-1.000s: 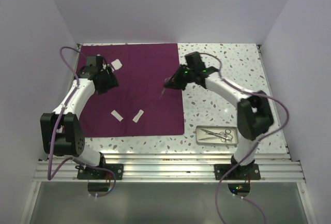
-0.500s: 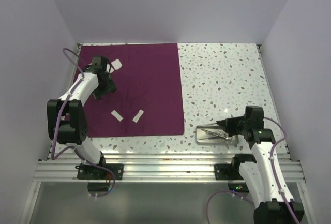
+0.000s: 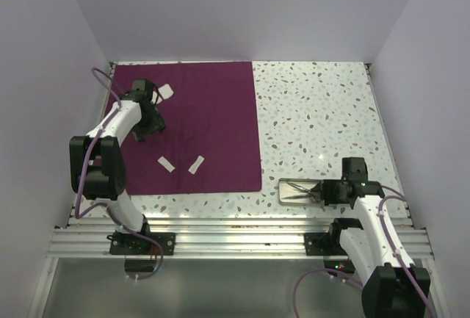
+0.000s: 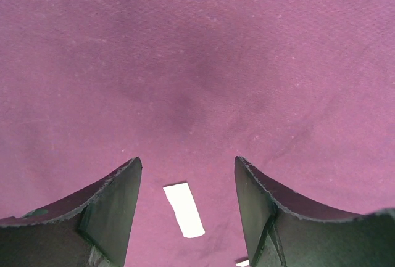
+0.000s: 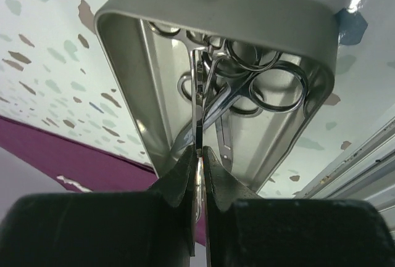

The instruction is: Prepare the surgical pack

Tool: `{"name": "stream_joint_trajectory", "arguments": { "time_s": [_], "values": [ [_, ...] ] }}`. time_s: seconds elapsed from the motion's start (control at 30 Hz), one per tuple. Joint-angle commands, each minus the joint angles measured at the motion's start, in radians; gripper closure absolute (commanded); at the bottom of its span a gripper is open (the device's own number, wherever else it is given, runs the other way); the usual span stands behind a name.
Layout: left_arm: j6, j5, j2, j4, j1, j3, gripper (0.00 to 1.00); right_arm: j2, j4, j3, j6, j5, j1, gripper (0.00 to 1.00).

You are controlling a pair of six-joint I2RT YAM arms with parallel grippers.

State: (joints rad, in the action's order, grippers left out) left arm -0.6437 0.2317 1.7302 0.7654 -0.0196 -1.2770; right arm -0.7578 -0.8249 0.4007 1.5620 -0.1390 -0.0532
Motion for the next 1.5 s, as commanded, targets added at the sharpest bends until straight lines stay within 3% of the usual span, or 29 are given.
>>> {"name": "stream_joint_trajectory", "arguments": {
  "time_s": [0.0, 0.4, 0.67, 1.2, 1.33, 1.47],
  "values": [
    [0.001, 0.004, -0.004, -0.005, 0.009, -0.032, 0.35, -0.035, 0.081, 0.018, -0.014, 0.05, -0.007, 1.0],
    [0.01, -0.015, 0.008, -0.012, 0.009, -0.039, 0.36, 0.026, -0.026, 0.118, -0.008, 0.026, -0.01, 1.0],
    [0.019, -0.025, 0.008, -0.014, 0.009, -0.039, 0.36, -0.06, 0.084, 0.09, -0.026, 0.041, -0.01, 1.0],
    [0.033, -0.046, 0.002, -0.023, 0.01, -0.033, 0.36, -0.055, 0.179, -0.016, -0.01, 0.043, -0.011, 1.0],
    [0.036, -0.049, -0.001, -0.025, 0.01, -0.03, 0.36, -0.063, 0.107, 0.01, -0.045, 0.027, -0.011, 0.8],
    [0.036, -0.052, -0.008, -0.034, 0.01, -0.022, 0.36, -0.046, 0.055, 0.026, -0.069, 0.024, -0.011, 0.72]
  ]
}}
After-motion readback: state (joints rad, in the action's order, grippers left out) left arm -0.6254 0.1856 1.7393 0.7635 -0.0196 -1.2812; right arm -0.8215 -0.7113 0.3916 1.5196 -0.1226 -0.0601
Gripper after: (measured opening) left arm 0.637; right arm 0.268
